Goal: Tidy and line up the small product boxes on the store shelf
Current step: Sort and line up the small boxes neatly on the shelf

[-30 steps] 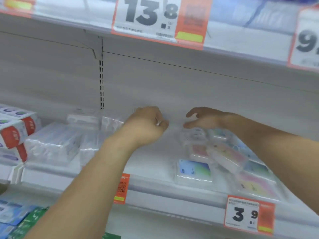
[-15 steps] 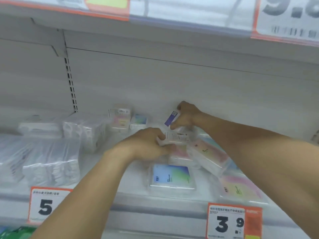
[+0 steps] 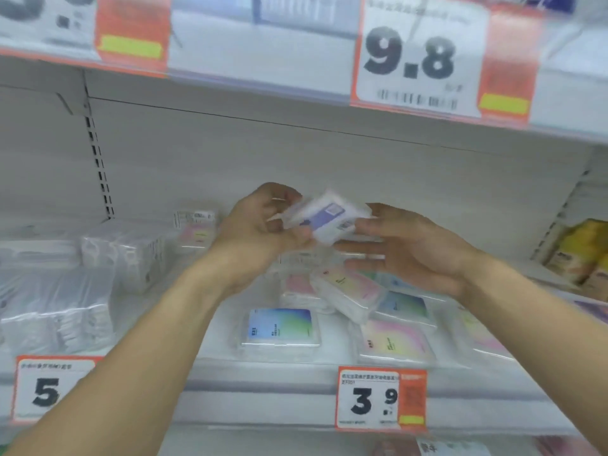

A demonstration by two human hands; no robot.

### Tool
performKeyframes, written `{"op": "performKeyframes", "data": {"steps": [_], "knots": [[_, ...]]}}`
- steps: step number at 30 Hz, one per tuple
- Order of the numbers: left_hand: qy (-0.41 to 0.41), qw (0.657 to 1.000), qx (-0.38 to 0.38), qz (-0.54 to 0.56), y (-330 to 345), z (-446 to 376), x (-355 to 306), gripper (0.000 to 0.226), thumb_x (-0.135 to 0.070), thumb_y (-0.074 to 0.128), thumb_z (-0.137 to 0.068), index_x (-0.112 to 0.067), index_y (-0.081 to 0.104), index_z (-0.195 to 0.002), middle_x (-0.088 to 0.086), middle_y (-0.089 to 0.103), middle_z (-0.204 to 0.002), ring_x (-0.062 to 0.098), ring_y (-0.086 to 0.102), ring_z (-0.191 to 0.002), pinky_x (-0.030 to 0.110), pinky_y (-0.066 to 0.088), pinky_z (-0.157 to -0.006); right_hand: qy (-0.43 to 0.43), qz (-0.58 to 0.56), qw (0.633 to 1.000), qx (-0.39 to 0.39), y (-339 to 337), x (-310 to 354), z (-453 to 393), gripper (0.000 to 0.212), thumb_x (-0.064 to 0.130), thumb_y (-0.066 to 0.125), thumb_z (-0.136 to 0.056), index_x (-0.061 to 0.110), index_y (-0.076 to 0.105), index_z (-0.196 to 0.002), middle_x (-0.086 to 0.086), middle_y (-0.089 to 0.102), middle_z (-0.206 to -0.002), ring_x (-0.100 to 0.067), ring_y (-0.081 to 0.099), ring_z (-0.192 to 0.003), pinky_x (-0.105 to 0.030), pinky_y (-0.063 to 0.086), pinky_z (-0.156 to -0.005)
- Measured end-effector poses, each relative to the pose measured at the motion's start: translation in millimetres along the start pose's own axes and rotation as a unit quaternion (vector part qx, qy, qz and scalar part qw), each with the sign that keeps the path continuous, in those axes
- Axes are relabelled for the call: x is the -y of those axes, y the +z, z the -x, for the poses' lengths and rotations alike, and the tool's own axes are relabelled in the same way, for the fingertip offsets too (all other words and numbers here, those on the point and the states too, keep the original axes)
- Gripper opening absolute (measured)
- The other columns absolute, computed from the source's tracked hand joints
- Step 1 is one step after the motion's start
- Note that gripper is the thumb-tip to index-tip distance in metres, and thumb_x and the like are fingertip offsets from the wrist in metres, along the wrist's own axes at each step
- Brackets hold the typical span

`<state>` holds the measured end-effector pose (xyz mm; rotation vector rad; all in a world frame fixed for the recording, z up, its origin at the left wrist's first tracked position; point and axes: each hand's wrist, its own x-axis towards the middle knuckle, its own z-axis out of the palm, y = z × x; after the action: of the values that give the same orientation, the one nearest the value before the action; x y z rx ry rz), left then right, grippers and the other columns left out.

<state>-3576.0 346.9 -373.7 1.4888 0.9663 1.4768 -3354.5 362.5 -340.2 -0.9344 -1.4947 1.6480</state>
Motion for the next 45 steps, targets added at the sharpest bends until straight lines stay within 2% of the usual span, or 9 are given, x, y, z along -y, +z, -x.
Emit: {"op": "performKeyframes", "data": {"steps": [2,9,16,22,28,33,37,42,45], "knots": [[0.067,0.994,0.006,-0.092,18,4,-7,0.040,0.015,0.069,-0.074,-0.023,0.064,-0.083,-0.001,0.069,-0.107,0.015,0.067,-0.101,0.037,0.057,-0.089,0.029,-0.080,0.996,-0.027,-2,-1,19,0.051,0.031,0.073,-0.080,0.006,0.061,-0.123,-0.024,0.060,-0.129,-0.046,0.063,-0.113,-0.059,0.047,-0.101],[0.051,0.995,0.065,-0.057,57,22,-20,0.049,-0.027,0.077,-0.061,-0.027,0.064,-0.109,-0.007,0.064,-0.122,0.017,0.067,-0.107,0.042,0.056,-0.090,-0.107,-0.059,0.980,-0.159,-20,-16,60,0.057,-0.005,0.073,-0.069,0.005,0.058,-0.123,-0.016,0.072,-0.114,-0.035,0.071,-0.095,-0.050,0.059,-0.083],[0.044,0.994,0.074,-0.071,87,20,-19,0.040,-0.006,0.077,-0.072,-0.013,0.064,-0.110,0.005,0.072,-0.105,0.021,0.070,-0.090,0.029,0.058,-0.072,-0.142,-0.028,0.979,-0.140,-49,-12,85,0.056,-0.001,0.075,-0.066,0.009,0.060,-0.119,-0.015,0.072,-0.108,-0.027,0.070,-0.090,-0.040,0.060,-0.073],[0.068,0.985,0.096,-0.124,150,16,-4,0.031,-0.005,0.068,-0.087,-0.022,0.068,-0.112,-0.001,0.070,-0.112,0.017,0.068,-0.097,0.027,0.056,-0.086,-0.055,0.306,0.941,-0.138,-93,2,119,0.066,0.011,0.083,-0.075,0.031,0.050,-0.129,-0.006,0.067,-0.108,-0.027,0.074,-0.085,-0.039,0.061,-0.060],[0.080,0.868,0.208,-0.443,207,9,27,0.068,-0.057,0.058,-0.082,-0.033,0.040,-0.143,-0.003,0.039,-0.147,0.017,0.031,-0.138,0.029,0.028,-0.113,-0.112,0.244,0.809,-0.523,-188,-10,152,0.052,0.017,0.075,-0.083,0.030,0.050,-0.127,-0.008,0.064,-0.105,-0.025,0.068,-0.084,-0.042,0.062,-0.068],[0.035,0.798,0.324,-0.507,229,13,44,0.072,-0.075,0.044,-0.070,-0.038,0.051,-0.132,-0.010,0.048,-0.138,0.019,0.043,-0.129,0.036,0.035,-0.109,-0.023,0.198,0.799,-0.567,-226,-34,164,0.102,0.050,0.084,-0.051,0.014,0.043,-0.138,-0.005,0.062,-0.118,-0.027,0.067,-0.103,-0.046,0.055,-0.091],[0.034,0.791,0.303,-0.530,234,11,49,0.071,-0.074,0.040,-0.068,-0.040,0.050,-0.129,-0.010,0.051,-0.135,0.021,0.044,-0.124,0.041,0.037,-0.105,-0.017,0.333,0.744,-0.579,-224,-27,171,0.067,0.039,0.083,-0.068,0.012,0.061,-0.125,-0.001,0.057,-0.104,-0.023,0.059,-0.102,-0.028,0.045,-0.080],[0.039,0.817,0.286,-0.499,235,14,39,0.057,-0.065,0.053,-0.081,-0.032,0.054,-0.128,-0.005,0.057,-0.129,0.018,0.051,-0.121,0.035,0.041,-0.103,-0.031,0.422,0.655,-0.626,-200,-20,164,0.048,0.043,0.075,-0.074,0.020,0.064,-0.115,-0.013,0.050,-0.122,-0.033,0.045,-0.118,-0.041,0.042,-0.096],[0.076,0.855,0.163,-0.486,220,-1,27,0.036,-0.053,0.055,-0.087,-0.029,0.059,-0.114,-0.003,0.059,-0.118,0.020,0.054,-0.115,0.033,0.044,-0.093,-0.193,0.380,0.712,-0.558,-172,-15,135,0.012,0.023,0.068,-0.080,0.018,0.070,-0.090,-0.001,0.070,-0.091,-0.015,0.061,-0.081,-0.028,0.048,-0.073]]}}
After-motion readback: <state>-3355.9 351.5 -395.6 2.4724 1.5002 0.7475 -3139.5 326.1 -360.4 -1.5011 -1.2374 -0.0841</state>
